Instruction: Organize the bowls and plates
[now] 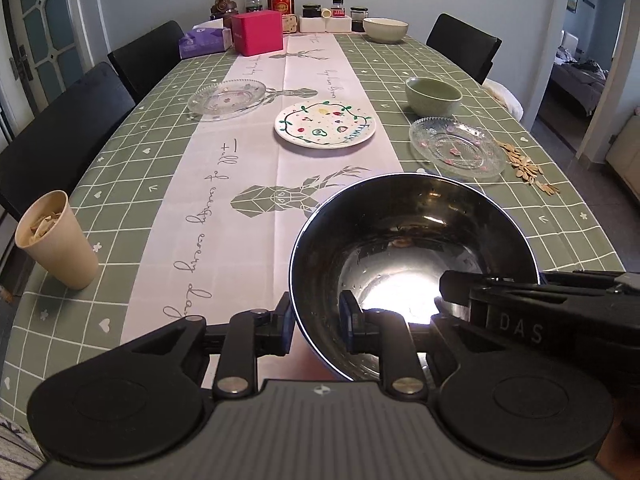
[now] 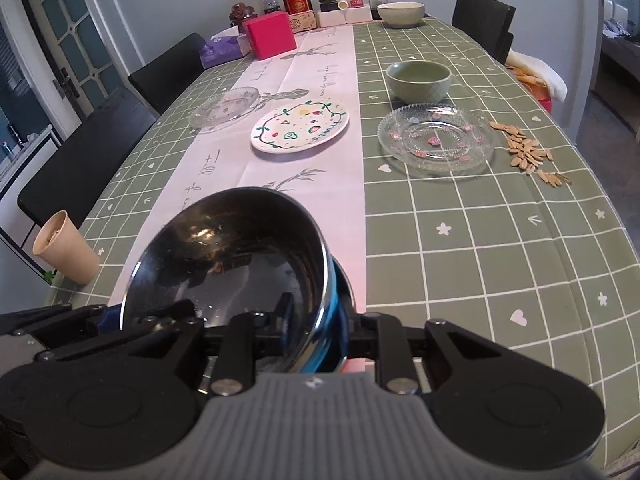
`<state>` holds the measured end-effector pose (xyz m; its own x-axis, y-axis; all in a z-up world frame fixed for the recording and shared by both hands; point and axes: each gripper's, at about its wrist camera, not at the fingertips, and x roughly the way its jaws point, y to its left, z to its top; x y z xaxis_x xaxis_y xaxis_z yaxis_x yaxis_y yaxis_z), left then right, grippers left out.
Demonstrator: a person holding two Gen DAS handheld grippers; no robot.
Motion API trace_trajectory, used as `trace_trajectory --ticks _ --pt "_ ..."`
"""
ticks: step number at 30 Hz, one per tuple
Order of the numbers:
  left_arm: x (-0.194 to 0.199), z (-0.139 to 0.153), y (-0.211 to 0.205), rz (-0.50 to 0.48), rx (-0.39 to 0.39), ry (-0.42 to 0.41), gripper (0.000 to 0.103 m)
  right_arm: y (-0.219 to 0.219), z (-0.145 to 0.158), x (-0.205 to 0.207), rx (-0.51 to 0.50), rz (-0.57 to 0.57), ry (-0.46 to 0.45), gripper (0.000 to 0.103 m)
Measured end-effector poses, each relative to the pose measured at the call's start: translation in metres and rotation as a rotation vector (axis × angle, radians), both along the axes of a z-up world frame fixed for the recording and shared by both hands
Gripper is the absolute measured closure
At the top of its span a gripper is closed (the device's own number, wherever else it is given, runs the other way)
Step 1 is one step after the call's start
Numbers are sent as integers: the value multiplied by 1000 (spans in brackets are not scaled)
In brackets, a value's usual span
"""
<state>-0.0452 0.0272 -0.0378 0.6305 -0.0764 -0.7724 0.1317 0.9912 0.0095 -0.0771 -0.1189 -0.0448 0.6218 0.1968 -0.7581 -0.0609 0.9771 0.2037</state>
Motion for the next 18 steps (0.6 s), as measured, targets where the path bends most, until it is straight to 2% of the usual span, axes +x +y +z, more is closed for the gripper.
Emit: trace_trajectory --ticks 2,9,11,14,18 --pt "0 1 1 -2 -3 1 77 0 0 0 11 7 0 72" --pt "-8 17 3 0 -2 -72 70 -1 10 -4 20 5 -35 63" --pt "-8 19 4 -5 -12 -78 68 -3 14 -6 6 -7 -60 55" --pt "-8 21 4 -12 -23 -76 66 -4 20 -9 -11 -6 -98 53" --pt "-8 25 8 2 -45 -90 66 -9 23 -8 16 1 -105 54"
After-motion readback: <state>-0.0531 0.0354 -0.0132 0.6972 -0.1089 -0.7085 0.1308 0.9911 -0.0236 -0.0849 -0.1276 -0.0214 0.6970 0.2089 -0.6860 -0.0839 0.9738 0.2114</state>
